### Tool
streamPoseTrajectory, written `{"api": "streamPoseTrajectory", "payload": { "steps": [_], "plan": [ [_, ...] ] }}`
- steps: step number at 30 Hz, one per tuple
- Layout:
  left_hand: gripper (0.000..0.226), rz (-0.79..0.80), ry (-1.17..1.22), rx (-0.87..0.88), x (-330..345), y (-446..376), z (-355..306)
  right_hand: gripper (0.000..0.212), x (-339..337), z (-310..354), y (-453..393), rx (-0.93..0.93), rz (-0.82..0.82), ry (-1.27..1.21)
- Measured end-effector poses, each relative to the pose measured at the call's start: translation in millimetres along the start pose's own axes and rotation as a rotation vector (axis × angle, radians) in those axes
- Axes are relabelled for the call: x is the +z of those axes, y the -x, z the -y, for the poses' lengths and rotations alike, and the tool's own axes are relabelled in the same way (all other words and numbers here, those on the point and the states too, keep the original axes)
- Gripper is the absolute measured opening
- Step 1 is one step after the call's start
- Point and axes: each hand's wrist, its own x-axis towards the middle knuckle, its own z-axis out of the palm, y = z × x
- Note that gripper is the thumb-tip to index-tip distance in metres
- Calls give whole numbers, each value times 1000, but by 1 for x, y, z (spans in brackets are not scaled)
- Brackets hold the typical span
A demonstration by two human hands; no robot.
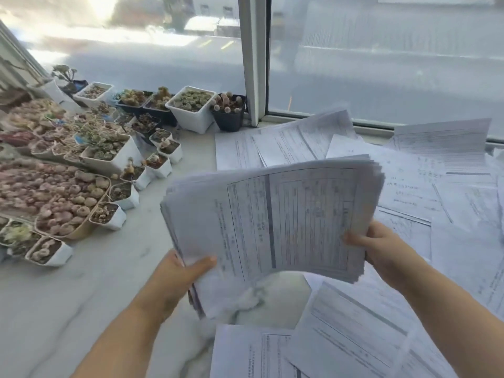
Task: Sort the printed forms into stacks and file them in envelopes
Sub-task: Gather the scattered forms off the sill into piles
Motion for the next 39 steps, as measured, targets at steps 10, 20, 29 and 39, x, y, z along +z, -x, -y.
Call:
{"api": "streamPoseTrajectory", "payload": {
  "steps": [10,20,29,39],
  "plan": [
    [30,-108,-9,74,-58,-2,16,34,78,-17,-32,-104,-70,56],
    [9,-499,443,-158,-97,34,53,17,164,45,-73,-249,56,468],
    [26,-635,696,-331,-68,44,98,42,159,-27,-59,-65,-48,568],
    [44,-599,-455,-132,-15,115,94,28,25,-76,93,-101,-303,582]
  ]
}}
